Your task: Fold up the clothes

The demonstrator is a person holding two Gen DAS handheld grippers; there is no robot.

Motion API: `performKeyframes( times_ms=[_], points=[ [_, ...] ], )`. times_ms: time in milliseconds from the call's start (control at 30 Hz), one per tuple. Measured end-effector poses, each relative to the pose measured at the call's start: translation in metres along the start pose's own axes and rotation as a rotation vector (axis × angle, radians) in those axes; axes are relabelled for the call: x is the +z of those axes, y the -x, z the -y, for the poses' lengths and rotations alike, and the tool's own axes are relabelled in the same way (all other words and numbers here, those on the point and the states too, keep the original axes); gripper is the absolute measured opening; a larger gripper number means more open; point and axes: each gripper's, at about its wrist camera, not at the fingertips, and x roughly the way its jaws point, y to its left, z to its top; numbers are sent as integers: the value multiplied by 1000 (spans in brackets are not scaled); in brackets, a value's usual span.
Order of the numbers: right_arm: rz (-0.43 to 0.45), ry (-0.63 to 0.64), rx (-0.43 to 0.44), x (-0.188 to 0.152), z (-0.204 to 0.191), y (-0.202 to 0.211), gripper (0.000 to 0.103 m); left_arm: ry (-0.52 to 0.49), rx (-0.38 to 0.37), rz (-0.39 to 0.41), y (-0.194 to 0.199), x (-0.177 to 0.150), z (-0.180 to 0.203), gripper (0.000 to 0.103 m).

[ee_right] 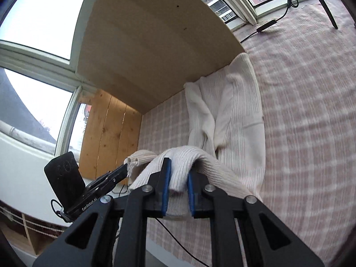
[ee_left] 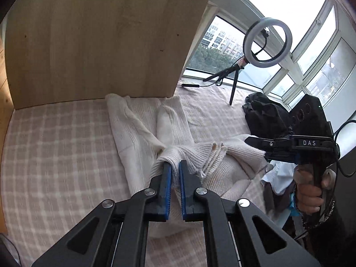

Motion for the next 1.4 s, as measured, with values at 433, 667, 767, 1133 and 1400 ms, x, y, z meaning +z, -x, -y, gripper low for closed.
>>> performKeyframes(
  times_ms=[433,667,767,1133,1400],
  points=[
    [-134,-146,-90,141,85,-125,17,83,50,-151,-144,90,-86,8],
    [-136,-188,53,151,115,-103,48,159,-77,-108,-125,99,-122,21],
    [-82,-98,42,148,107,-77,48,49,20,-56,-103,89,-119,25],
    [-77,299,-307,122,60,-138,47,-175,121,-92,-150,62,-73,18],
    [7,291,-233,121,57,-109,10,11,83,70,-117,65,-109,5]
  ],
)
